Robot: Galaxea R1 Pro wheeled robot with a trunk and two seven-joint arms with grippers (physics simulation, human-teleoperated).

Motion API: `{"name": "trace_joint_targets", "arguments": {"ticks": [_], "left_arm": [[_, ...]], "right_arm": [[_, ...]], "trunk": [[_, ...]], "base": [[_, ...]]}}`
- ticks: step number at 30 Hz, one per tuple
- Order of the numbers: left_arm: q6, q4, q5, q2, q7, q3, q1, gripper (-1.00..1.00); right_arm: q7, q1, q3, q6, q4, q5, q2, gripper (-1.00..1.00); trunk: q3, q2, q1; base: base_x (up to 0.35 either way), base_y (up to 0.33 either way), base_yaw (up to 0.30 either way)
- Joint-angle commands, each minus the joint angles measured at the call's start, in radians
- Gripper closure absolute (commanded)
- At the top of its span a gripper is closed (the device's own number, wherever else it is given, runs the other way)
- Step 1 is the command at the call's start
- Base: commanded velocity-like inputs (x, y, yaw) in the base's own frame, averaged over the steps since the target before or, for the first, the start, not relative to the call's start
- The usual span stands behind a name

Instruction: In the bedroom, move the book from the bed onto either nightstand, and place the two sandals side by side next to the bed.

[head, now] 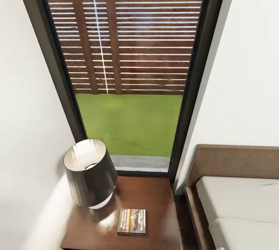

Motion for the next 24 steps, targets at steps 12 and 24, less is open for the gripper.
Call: {"name": "trace_joint_targets", "arguments": {"ticks": [12, 24], "left_arm": [[-0.004, 0.001, 0.001, -0.001, -0.002, 0.001, 0.0, -1.0], [-0.004, 0.001, 0.001, 0.0, -0.002, 0.001, -0.001, -1.0]], "right_arm": [[0.002, -0.001, -0.008, -0.002, 0.003, 0.008, -0.001, -1.0], [0.002, 0.05, -0.01, -0.002, 0.004, 0.004, -0.012, -1.0]], "trunk": [[0.037, 0.083, -0.046], [0.074, 0.167, -0.092]], "base": [[0.0, 0.0, 0.0], [0.0, 0.0, 0.0]]}}
